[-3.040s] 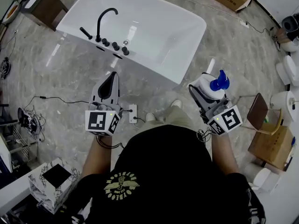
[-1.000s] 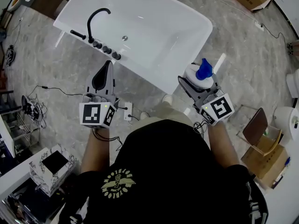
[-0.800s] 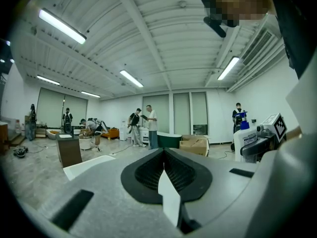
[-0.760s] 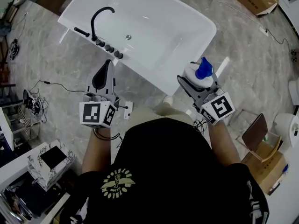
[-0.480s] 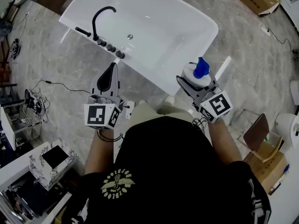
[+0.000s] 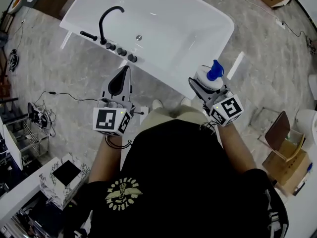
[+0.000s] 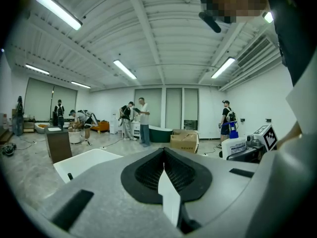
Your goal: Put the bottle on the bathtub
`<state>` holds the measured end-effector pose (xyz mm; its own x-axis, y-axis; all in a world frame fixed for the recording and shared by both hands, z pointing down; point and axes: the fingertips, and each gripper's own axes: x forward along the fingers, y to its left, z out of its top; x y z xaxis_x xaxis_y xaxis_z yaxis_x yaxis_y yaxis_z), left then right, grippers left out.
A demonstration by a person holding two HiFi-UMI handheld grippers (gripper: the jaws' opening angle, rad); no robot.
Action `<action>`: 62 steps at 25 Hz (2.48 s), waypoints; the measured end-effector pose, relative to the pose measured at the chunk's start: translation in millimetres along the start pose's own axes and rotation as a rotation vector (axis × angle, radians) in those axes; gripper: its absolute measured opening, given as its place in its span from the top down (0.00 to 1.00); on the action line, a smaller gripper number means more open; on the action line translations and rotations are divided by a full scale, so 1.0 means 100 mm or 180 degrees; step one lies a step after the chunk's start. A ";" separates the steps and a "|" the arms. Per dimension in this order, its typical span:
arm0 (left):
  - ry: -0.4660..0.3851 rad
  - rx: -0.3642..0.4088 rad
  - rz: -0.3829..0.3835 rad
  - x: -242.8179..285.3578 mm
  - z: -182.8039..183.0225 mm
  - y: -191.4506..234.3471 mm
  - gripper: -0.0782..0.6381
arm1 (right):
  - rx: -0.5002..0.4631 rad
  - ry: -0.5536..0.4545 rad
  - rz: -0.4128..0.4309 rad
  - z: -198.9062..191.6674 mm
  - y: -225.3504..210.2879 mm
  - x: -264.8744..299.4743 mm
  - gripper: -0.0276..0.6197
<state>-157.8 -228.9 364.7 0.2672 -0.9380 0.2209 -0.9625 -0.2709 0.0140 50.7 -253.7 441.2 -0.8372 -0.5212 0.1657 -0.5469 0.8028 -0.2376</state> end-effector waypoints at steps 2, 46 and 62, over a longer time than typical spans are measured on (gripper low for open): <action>-0.0006 0.0036 -0.0060 0.01 0.01 0.09 0.88 | -0.0099 -0.0048 -0.0037 0.02 0.06 0.04 0.55; 0.0590 0.0409 -0.0571 -0.30 -0.71 0.30 0.88 | 0.0232 0.0359 -0.0992 -2.79 -0.66 0.05 0.55; 0.0717 0.0450 -0.0564 -0.38 -0.81 0.21 0.88 | 0.0217 0.0702 -0.0961 -3.23 -0.73 0.02 0.55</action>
<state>-191.8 -181.2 435.1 0.3977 -0.8064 0.4377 -0.8817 -0.4678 -0.0607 92.2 -220.1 767.9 -0.6202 -0.6505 0.4383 -0.7742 0.5977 -0.2085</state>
